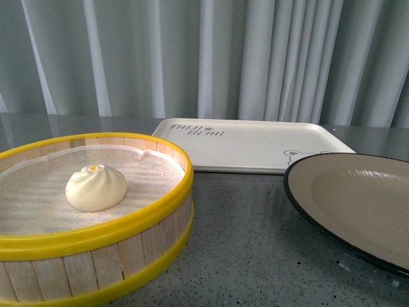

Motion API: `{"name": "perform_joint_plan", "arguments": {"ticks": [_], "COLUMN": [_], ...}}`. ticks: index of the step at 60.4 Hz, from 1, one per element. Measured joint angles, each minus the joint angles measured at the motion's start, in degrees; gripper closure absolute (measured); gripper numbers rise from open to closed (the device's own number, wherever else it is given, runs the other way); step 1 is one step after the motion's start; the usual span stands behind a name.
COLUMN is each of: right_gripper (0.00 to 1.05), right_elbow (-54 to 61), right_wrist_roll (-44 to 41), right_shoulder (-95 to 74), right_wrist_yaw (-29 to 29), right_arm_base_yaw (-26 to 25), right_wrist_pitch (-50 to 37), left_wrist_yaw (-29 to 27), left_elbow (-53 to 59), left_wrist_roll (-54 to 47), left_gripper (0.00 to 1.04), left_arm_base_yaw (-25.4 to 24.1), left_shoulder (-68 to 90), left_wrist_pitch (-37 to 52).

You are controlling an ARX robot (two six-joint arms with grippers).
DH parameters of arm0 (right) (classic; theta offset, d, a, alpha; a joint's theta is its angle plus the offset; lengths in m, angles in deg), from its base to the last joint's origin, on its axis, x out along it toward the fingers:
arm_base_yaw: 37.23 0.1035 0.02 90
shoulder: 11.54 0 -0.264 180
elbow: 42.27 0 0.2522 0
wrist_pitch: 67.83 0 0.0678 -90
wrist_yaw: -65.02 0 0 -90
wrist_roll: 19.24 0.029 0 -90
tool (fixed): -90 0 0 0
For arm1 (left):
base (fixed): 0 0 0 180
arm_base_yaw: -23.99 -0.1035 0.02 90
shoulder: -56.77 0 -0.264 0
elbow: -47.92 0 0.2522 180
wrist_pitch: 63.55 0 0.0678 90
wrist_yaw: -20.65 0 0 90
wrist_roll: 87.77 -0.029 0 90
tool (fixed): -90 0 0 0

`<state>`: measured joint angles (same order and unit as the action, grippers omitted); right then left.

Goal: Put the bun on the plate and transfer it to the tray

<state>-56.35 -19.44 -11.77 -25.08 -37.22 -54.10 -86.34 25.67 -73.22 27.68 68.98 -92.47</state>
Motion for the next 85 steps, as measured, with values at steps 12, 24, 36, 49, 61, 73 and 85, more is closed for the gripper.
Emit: {"name": "perform_joint_plan", "arguments": {"ticks": [12, 24, 36, 49, 61, 73, 85], "right_gripper": [0.09, 0.09, 0.09, 0.09, 0.09, 0.09, 0.09], "right_elbow": [0.0, 0.0, 0.0, 0.0, 0.0, 0.0, 0.0], "right_wrist_roll": [0.02, 0.02, 0.02, 0.02, 0.02, 0.02, 0.02], "right_shoulder": [0.0, 0.0, 0.0, 0.0, 0.0, 0.0, 0.0], "right_wrist_yaw": [0.02, 0.02, 0.02, 0.02, 0.02, 0.02, 0.02], "right_arm_base_yaw": [0.0, 0.0, 0.0, 0.0, 0.0, 0.0, 0.0], "right_wrist_pitch": [0.0, 0.0, 0.0, 0.0, 0.0, 0.0, 0.0], "left_wrist_yaw": [-1.18, -0.72, 1.18, 4.2, 6.93, 8.39, 10.08], "left_elbow": [-4.44, -8.11, -22.49, -43.34, -56.43, -56.85, -53.24], "left_wrist_roll": [4.04, 3.82, -3.37, -14.1, -19.78, -21.77, -22.95], "left_gripper": [0.07, 0.07, 0.07, 0.07, 0.07, 0.07, 0.07], "left_arm_base_yaw": [-1.73, -1.57, 6.19, 12.72, 15.12, 13.22, 12.79], "left_shoulder": [1.16, 9.27, 30.51, 51.39, 62.53, 63.76, 63.41], "left_wrist_pitch": [6.08, 13.94, 27.8, 22.86, 10.43, 3.45, 1.27]}}
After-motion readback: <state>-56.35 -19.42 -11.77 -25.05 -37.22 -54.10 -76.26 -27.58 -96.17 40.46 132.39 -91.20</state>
